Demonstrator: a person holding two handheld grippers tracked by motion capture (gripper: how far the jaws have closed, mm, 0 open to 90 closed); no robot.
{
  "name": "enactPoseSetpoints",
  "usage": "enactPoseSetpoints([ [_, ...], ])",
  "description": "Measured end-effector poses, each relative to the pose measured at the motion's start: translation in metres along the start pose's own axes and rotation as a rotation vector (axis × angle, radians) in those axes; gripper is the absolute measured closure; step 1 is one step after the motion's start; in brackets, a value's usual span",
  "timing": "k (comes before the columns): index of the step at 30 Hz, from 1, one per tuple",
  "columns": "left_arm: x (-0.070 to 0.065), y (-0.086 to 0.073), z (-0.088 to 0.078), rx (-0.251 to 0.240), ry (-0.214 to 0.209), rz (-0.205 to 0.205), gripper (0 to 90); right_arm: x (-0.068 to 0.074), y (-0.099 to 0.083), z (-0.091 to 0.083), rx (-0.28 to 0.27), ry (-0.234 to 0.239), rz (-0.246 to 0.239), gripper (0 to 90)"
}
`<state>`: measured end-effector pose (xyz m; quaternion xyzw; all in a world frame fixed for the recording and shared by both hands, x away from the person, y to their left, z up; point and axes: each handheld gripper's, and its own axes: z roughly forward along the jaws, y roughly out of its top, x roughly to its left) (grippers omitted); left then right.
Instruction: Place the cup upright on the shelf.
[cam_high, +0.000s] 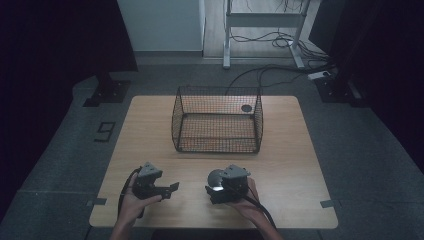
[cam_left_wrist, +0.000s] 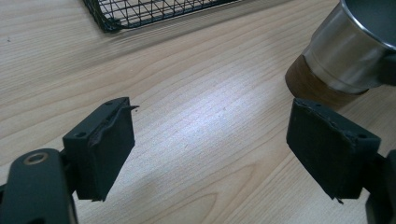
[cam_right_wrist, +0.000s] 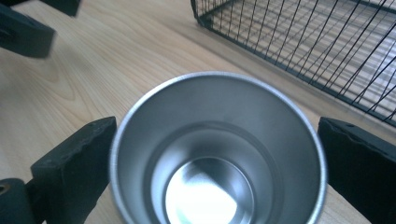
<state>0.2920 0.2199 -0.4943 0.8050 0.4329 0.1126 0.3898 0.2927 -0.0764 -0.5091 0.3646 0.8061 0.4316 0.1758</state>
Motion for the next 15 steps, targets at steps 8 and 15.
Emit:
enactPoseSetpoints([
  [8, 0.0034, -0.0003, -0.0025, -0.007, 0.004, -0.009, 15.5, -0.0008, -0.0058, 0.0094, 0.017, 0.007, -0.011, 8.5],
  [15, 0.0051, -0.0005, -0.0029, -0.009, 0.008, -0.013, 15.5, -0.0011, -0.0068, 0.0096, 0.021, 0.04, -0.035, 14.4],
])
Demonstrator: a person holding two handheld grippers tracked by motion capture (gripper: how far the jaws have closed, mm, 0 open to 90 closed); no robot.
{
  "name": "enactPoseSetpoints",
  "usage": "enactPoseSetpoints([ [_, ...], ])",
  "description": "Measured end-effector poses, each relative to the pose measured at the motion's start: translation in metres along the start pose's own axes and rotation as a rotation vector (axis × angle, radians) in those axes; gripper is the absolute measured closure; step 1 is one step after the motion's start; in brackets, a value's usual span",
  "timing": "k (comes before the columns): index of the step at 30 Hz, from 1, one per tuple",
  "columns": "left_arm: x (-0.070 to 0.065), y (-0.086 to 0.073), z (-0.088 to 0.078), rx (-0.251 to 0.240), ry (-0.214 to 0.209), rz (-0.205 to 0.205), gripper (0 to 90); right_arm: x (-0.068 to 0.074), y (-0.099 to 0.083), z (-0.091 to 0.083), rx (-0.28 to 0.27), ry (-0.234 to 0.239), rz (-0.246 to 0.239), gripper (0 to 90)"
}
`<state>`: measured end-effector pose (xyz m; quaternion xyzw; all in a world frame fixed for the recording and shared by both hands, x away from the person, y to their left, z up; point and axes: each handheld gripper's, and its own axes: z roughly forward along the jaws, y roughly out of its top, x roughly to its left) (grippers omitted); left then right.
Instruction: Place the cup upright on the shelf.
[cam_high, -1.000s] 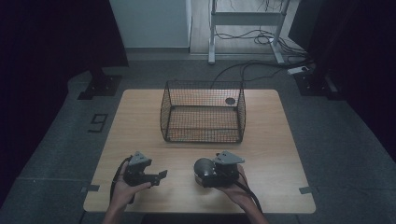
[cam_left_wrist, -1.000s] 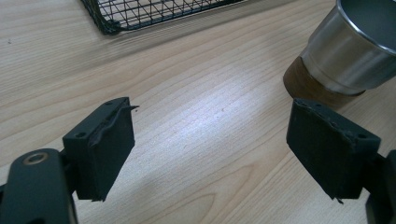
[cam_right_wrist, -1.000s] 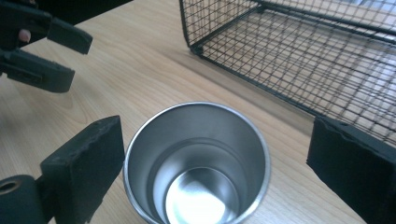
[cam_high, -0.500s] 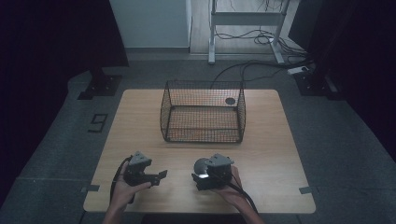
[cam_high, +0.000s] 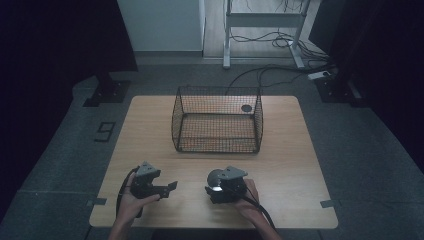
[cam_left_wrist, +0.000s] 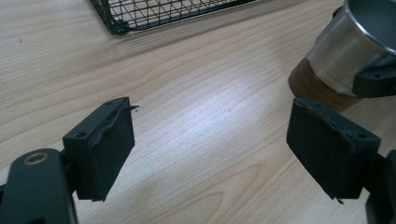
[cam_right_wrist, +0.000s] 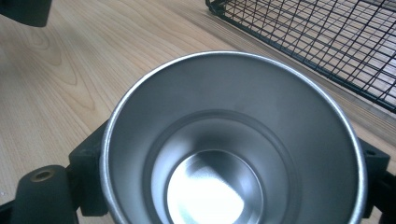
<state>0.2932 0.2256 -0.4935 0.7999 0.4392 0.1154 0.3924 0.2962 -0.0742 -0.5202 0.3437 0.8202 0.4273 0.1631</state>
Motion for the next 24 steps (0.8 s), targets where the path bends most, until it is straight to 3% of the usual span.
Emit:
enactPoseSetpoints([
  [8, -0.001, 0.0, -0.002, -0.003, -0.001, 0.004, 15.6, -0.003, 0.0, -0.001, -0.008, 0.015, 0.014, 15.1],
  [24, -0.001, 0.0, -0.001, -0.003, -0.001, 0.006, 15.6, -0.012, 0.005, -0.019, -0.065, 0.006, 0.042, 16.0],
])
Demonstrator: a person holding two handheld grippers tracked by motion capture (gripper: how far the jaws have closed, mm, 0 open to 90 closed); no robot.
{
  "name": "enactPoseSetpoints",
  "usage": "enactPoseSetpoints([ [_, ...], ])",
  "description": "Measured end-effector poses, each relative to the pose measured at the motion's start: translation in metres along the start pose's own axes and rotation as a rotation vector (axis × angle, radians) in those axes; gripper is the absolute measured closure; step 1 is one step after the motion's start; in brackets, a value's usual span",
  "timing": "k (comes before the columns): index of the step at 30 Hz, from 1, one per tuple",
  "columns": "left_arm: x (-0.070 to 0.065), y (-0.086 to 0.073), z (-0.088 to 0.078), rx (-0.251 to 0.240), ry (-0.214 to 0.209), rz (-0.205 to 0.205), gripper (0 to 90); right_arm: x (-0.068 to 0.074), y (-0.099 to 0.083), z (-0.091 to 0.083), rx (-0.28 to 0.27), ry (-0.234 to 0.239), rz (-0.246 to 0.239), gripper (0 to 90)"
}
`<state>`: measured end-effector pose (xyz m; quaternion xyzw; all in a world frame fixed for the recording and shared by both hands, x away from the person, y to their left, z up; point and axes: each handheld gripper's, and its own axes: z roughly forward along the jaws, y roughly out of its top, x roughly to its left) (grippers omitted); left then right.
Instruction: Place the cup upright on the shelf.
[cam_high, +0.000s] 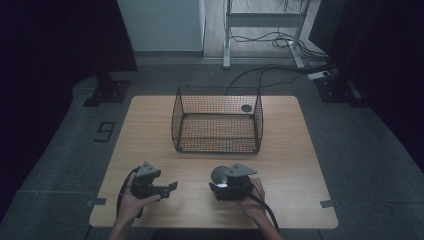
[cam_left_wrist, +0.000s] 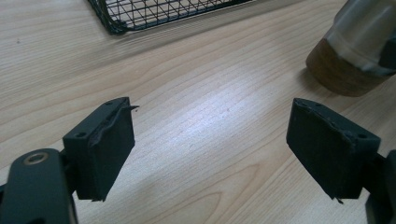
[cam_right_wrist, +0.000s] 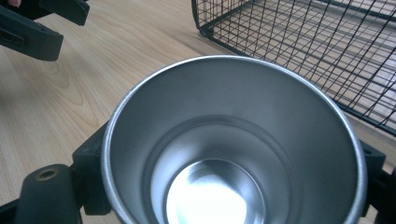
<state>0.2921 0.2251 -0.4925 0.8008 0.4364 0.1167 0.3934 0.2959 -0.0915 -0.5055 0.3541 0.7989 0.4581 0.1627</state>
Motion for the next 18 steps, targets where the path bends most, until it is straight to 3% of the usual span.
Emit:
enactPoseSetpoints([
  [10, 0.004, 0.001, -0.009, -0.026, 0.009, -0.013, 15.6, -0.002, 0.005, -0.008, -0.024, -0.006, -0.003, 18.4],
  [18, 0.003, 0.001, -0.007, -0.02, 0.003, -0.007, 15.6, -0.005, 0.012, -0.017, -0.046, -0.018, -0.006, 18.3],
])
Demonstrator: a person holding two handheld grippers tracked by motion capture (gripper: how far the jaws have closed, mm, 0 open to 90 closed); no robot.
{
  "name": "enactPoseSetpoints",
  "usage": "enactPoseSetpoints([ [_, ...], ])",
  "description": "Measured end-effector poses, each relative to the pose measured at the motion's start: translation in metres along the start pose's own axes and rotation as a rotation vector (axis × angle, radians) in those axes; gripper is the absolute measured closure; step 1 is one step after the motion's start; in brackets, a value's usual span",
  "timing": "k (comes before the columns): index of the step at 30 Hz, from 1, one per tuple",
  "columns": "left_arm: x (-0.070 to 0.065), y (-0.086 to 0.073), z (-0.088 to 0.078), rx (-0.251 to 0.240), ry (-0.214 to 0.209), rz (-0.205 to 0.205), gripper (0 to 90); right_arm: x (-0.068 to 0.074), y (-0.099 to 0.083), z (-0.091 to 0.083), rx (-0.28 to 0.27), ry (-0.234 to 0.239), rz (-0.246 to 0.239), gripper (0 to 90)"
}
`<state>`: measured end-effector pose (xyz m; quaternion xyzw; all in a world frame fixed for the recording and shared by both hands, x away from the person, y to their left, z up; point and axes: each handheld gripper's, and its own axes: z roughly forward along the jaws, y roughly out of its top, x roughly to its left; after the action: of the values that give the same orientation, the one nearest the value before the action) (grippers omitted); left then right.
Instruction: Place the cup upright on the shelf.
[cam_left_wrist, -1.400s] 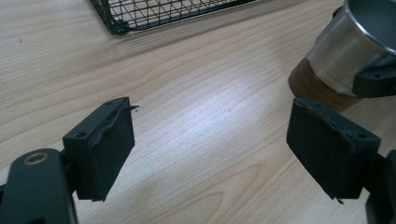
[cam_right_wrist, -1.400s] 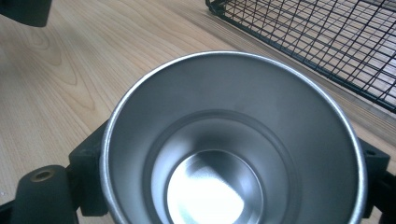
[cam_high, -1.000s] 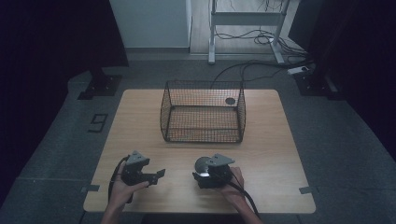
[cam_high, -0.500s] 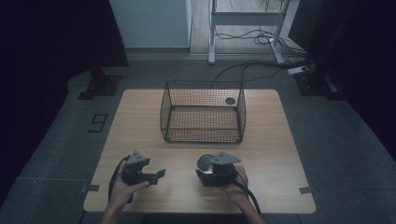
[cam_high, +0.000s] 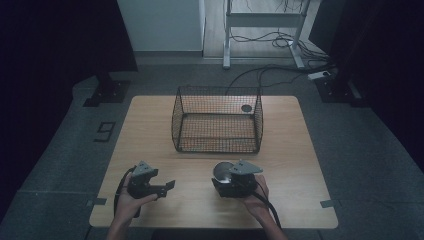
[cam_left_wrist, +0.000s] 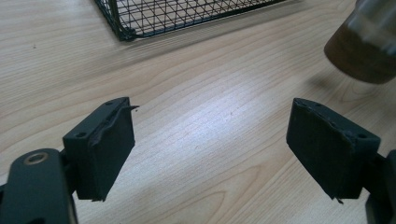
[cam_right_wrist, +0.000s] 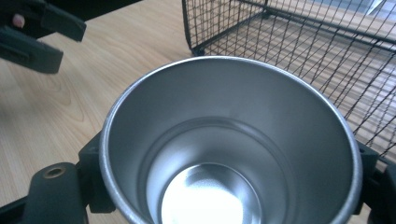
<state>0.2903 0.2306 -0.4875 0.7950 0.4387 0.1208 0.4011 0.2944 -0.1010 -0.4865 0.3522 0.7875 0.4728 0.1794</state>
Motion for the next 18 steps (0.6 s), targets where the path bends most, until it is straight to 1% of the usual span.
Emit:
enactPoseSetpoints([
  [5, -0.001, 0.0, 0.0, 0.002, 0.0, 0.001, 15.6, -0.005, 0.008, -0.007, -0.024, -0.002, 0.009, 18.3],
  [10, 0.0, 0.0, -0.001, -0.002, 0.001, -0.002, 15.6, -0.01, 0.019, -0.012, -0.037, 0.003, 0.016, 18.3],
  [18, 0.004, 0.0, -0.003, -0.01, 0.002, -0.013, 15.5, -0.015, 0.039, -0.015, -0.052, 0.001, 0.011, 18.4],
])
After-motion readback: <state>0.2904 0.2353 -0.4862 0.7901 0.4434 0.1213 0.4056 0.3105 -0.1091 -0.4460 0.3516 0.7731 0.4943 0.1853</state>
